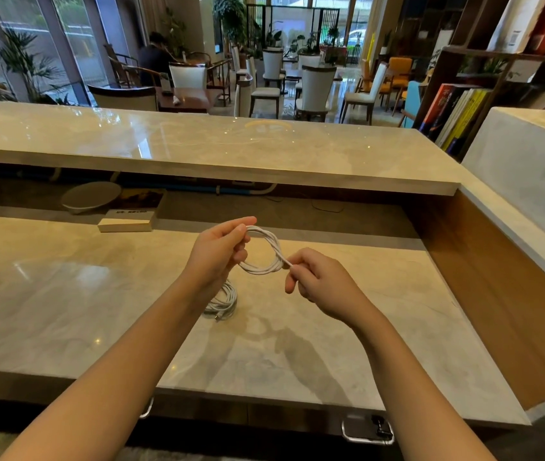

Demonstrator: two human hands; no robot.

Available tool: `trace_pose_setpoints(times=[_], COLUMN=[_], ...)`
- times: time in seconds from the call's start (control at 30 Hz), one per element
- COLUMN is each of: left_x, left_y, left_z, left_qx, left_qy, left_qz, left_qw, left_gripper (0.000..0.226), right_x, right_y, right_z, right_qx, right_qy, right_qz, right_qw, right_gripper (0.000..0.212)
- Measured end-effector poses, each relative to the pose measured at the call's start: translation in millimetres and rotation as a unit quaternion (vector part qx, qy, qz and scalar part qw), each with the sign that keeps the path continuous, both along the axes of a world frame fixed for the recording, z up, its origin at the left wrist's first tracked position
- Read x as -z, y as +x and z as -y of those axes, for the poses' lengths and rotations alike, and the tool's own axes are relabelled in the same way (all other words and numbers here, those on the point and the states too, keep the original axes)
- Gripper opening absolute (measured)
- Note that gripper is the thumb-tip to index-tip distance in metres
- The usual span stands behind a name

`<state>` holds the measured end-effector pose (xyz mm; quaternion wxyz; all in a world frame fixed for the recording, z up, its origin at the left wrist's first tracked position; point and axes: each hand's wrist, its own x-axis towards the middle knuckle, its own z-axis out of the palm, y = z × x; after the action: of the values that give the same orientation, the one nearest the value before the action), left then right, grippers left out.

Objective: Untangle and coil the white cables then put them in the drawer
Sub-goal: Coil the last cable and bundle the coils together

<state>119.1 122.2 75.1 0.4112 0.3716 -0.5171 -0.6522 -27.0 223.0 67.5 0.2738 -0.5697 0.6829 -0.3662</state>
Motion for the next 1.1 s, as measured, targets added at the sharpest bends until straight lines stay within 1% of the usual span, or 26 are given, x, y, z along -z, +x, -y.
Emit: trace_pose_setpoints(times=[0.07, 0.1, 0.13, 0.2, 0.23, 0.27, 0.3, 0.37, 0.43, 0.5, 0.57, 0.63, 0.7, 0.77, 0.83, 0.9, 0.97, 1.03, 1.1], left_x=[-2, -1, 0, 4, 6, 8, 10, 13, 16, 19, 21, 24, 27, 29, 29, 32, 35, 37, 40], left_y=[-3, -4, -5, -7, -8, -8, -9, -9, -9, -8, -4, -1, 1, 4, 9, 13, 18, 23, 28], left_z=[-2, -2, -4, -9, -11, -12, -12, -13, -14, -15, -16, -16, -16, -16, -15, -15, -12, -9, -5], left_qx=[0.031, 0.045, 0.056, 0.068, 0.066, 0.061, 0.055, 0.047, 0.038, 0.025, 0.001, -0.025, -0.041, -0.053, -0.057, -0.059, -0.061, -0.053, -0.043], left_qy=[0.075, 0.122, 0.164, 0.22, 0.235, 0.243, 0.247, 0.246, 0.221, 0.17, 0.122, 0.098, 0.056, 0.001, -0.026, -0.032, -0.012, 0.047, 0.109], left_qz=[-0.083, -0.131, -0.173, -0.224, -0.241, -0.255, -0.267, -0.278, -0.26, -0.213, -0.168, -0.13, -0.059, 0.019, 0.049, 0.058, 0.048, -0.01, -0.093], left_qw=[0.993, 0.983, 0.97, 0.947, 0.939, 0.934, 0.93, 0.927, 0.939, 0.962, 0.978, 0.986, 0.996, 0.998, 0.997, 0.996, 0.997, 0.997, 0.989], left_gripper=[0.024, 0.024, 0.024, 0.025, 0.027, 0.029, 0.031, 0.034, 0.034, 0.033, 0.031, 0.029, 0.03, 0.03, 0.029, 0.029, 0.029, 0.027, 0.027], right_x=[7, 11, 15, 20, 22, 24, 25, 24, 21, 19, 18, 19, 24, 28, 30, 33, 35, 37, 39], right_y=[-2, -2, -2, 0, 2, 5, 7, 12, 12, 14, 19, 27, 31, 33, 35, 38, 41, 45, 48], right_z=[-1, 2, 6, 13, 15, 17, 17, 17, 16, 17, 20, 24, 28, 31, 34, 38, 40, 41, 43], right_qx=[0.024, 0.038, 0.053, 0.078, 0.082, 0.08, 0.08, 0.09, 0.095, 0.091, 0.087, 0.1, 0.117, 0.121, 0.111, 0.092, 0.063, 0.031, 0.014], right_qy=[-0.02, -0.029, -0.033, -0.027, -0.019, -0.01, -0.002, 0.006, -0.003, -0.006, -0.019, -0.031, -0.022, -0.005, -0.005, -0.013, -0.011, 0.008, 0.038], right_qz=[0.019, 0.005, -0.03, -0.094, -0.085, -0.041, 0.029, 0.19, 0.33, 0.416, 0.458, 0.483, 0.515, 0.549, 0.572, 0.587, 0.609, 0.643, 0.667], right_qw=[0.999, 0.999, 0.998, 0.992, 0.993, 0.996, 0.996, 0.978, 0.939, 0.905, 0.884, 0.869, 0.849, 0.827, 0.813, 0.804, 0.791, 0.765, 0.744], right_gripper=[0.016, 0.014, 0.014, 0.015, 0.016, 0.016, 0.015, 0.012, 0.017, 0.025, 0.027, 0.026, 0.024, 0.02, 0.019, 0.023, 0.023, 0.019, 0.019])
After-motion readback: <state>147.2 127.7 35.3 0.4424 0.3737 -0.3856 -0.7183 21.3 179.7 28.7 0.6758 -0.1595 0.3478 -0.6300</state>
